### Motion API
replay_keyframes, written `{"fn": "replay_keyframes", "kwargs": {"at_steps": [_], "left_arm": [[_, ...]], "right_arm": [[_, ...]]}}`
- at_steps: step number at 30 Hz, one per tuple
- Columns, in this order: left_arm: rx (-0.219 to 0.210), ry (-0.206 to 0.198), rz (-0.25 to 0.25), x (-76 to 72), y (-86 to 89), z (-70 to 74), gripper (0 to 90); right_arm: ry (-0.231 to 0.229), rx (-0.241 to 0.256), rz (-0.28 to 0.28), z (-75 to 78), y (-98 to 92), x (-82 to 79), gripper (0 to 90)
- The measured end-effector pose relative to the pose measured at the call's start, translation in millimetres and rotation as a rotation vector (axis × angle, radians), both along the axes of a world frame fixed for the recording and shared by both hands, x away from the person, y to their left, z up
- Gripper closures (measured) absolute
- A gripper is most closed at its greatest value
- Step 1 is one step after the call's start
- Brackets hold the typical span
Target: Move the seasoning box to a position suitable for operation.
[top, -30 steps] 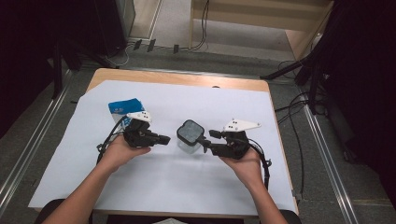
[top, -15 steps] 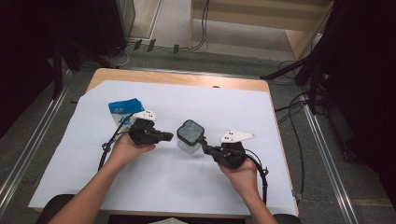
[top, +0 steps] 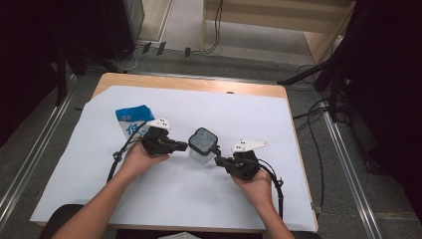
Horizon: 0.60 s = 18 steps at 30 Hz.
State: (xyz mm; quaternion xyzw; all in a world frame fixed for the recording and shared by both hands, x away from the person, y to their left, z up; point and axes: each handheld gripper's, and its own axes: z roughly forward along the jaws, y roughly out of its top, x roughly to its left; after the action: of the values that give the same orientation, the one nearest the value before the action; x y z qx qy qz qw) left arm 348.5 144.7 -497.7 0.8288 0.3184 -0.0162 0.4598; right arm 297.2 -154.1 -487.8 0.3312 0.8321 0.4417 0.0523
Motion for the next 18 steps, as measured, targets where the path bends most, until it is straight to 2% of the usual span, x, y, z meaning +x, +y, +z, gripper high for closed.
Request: {"fn": "replay_keyframes", "kwargs": {"at_steps": [6,13,18], "left_arm": [[0.011,0.004,-0.006,-1.4,-3.2,-0.9,89.5],[-0.009,0.031,-0.018,-3.2,-7.1,-1.9,89.1],[-0.015,0.024,-0.029,-4.9,-10.9,-2.1,88.6]], "right_arm": [[-0.003,-0.009,-0.014,-1.1,-2.3,4.2,90.0],[-0.002,0.002,-0.036,-1.9,-7.4,10.4,90.0],[0.0,0.011,-0.054,-2.9,-13.6,16.9,90.0]]}}
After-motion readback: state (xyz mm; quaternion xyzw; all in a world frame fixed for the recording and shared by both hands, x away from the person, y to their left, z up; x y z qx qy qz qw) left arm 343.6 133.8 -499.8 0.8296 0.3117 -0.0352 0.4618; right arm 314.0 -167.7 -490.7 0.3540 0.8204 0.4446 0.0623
